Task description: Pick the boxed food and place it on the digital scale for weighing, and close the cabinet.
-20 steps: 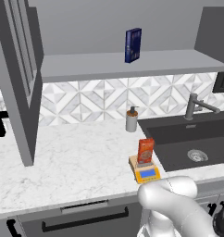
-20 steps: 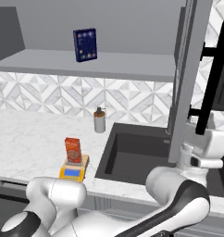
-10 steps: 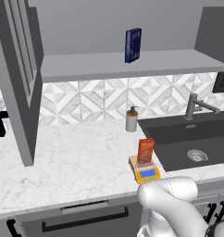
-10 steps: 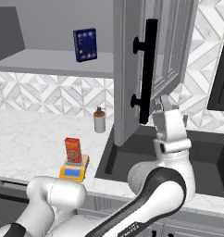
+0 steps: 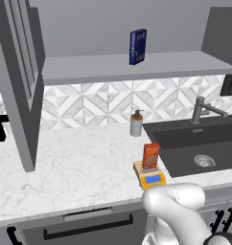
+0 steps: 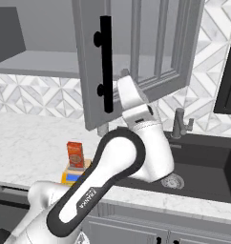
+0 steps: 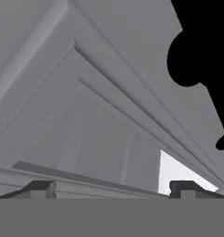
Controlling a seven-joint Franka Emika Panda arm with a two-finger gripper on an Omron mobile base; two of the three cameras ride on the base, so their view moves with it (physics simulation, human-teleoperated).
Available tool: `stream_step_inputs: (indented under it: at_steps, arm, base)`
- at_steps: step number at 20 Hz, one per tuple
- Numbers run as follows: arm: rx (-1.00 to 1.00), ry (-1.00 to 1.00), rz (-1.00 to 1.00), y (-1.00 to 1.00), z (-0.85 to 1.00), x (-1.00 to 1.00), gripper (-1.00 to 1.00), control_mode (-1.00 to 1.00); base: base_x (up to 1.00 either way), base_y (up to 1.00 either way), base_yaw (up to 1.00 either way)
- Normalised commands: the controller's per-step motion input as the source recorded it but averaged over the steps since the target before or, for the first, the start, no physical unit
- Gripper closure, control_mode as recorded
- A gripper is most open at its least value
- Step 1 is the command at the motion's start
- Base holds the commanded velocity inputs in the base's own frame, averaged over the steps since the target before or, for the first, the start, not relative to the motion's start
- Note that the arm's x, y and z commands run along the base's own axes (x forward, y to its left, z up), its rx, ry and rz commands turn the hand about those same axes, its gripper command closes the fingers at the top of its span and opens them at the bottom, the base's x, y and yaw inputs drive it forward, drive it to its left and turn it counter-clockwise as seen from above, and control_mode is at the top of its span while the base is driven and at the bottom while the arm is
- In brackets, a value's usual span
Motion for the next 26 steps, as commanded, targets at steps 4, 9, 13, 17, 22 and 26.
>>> stream_step_inputs:
  at_steps: [4,9,13,17,22,26]
  arm:
    - [0.0,0.19,-0.24,1.0,0.02,0.95,-1.0,-1.0]
    - [0.07,0.11,-0.09,0.75,0.01,1.0,-1.0,-1.0]
    - [0.1,0.01,0.0,0.35,0.0,1.0,-1.0,-1.0]
    - [0.12,0.02,0.01,0.07,0.0,1.0,-1.0,-1.0]
    - [0.05,0.02,0.01,0.07,0.0,1.0,-1.0,-1.0]
    - [0.0,0.02,0.0,0.13,-0.02,0.98,-1.0,-1.0]
  base:
    - [0.0,0.0,0.0]
    - [0.0,0.0,0.0]
    - [0.0,0.0,0.0]
    - [0.0,0.0,0.0]
    - [0.0,0.0,0.0]
    - [0.0,0.0,0.0]
